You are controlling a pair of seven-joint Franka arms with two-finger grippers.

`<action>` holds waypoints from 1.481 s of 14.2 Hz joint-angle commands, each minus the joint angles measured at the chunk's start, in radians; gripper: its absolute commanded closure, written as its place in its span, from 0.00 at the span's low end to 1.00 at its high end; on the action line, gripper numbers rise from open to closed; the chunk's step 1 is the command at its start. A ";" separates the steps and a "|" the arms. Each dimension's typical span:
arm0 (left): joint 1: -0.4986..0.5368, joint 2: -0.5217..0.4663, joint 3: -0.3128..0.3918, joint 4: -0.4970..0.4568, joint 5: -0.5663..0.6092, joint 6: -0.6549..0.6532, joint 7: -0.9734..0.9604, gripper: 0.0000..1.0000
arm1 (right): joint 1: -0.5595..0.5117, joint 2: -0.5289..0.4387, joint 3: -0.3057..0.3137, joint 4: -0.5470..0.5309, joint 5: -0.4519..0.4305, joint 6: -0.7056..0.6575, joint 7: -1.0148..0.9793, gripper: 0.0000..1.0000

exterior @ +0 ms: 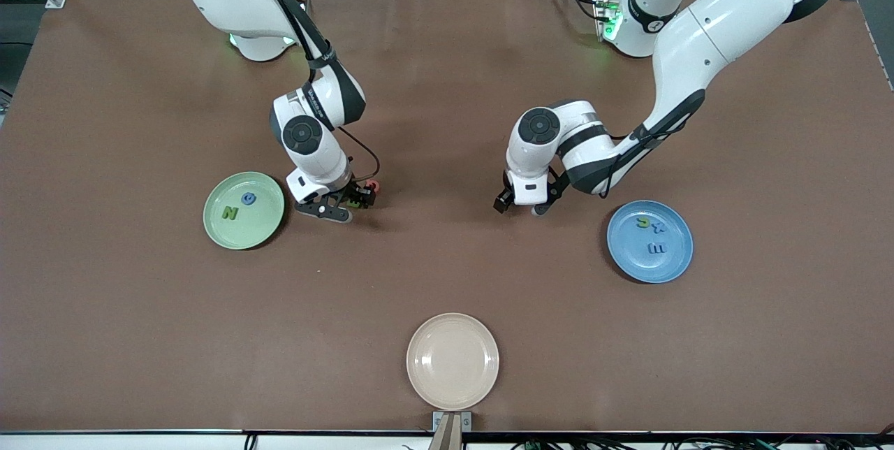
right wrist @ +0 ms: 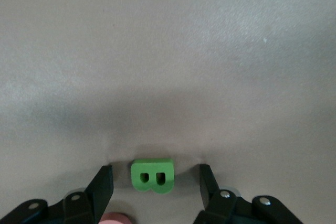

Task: Sort upper and lower case letters into plates
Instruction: 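Place the B in the green plate while the left gripper places the a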

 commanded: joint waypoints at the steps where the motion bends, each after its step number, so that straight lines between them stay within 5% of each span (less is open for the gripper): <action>1: -0.013 0.005 0.009 0.009 -0.017 0.009 -0.028 0.23 | 0.020 0.005 -0.004 -0.003 0.005 0.006 0.020 0.29; 5: -0.014 0.012 0.009 0.009 -0.017 0.009 -0.043 0.34 | 0.016 0.005 -0.004 -0.001 0.003 0.006 0.020 0.40; 11: -0.016 0.020 0.009 0.009 -0.017 0.009 -0.053 0.66 | 0.011 0.003 -0.006 -0.003 0.003 -0.007 0.020 0.98; 15: -0.016 0.020 0.009 0.009 -0.017 0.009 -0.050 0.78 | -0.053 -0.070 -0.015 -0.001 -0.002 -0.120 -0.036 1.00; 21: 0.022 -0.037 -0.008 0.011 -0.019 -0.018 0.048 0.80 | -0.292 -0.190 -0.016 -0.024 -0.012 -0.251 -0.387 1.00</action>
